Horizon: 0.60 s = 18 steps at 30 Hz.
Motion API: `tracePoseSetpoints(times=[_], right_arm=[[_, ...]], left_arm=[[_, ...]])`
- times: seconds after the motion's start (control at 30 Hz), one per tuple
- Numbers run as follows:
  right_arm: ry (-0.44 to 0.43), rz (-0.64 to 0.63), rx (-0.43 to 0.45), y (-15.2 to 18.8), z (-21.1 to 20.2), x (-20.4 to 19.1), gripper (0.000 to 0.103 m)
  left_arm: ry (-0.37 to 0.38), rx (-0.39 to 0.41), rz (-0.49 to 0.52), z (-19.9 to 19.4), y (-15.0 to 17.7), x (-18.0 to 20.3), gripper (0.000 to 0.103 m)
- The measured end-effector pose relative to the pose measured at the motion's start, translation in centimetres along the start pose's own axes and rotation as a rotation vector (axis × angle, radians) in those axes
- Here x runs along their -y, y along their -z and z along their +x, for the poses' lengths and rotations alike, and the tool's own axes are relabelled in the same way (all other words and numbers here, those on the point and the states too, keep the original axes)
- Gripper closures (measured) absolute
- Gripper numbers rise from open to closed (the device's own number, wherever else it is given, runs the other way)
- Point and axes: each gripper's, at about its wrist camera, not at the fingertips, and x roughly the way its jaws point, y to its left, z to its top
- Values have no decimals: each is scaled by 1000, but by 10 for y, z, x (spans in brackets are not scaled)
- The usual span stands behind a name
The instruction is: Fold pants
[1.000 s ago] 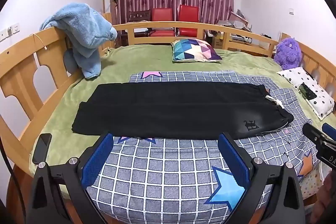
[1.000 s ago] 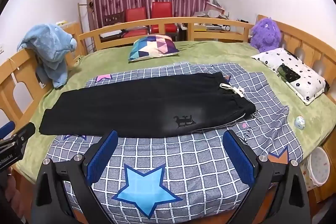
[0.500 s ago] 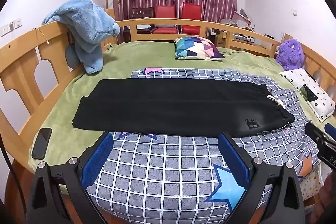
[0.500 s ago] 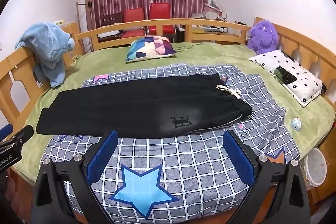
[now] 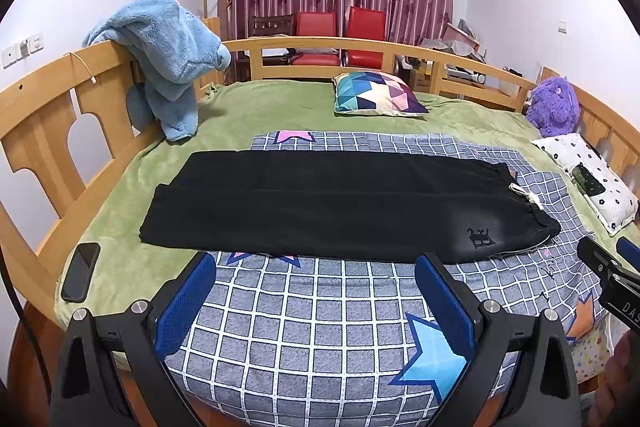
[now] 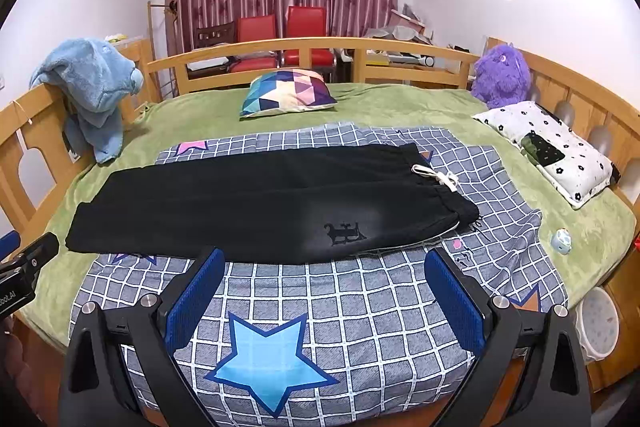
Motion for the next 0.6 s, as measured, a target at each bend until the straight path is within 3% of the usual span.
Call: tracePoseSetpoints(times=[0.6], right_arm=[[0,-2,0,0,0,0,4]], left_arm=[[0,2,-5,-1,2,0,3]])
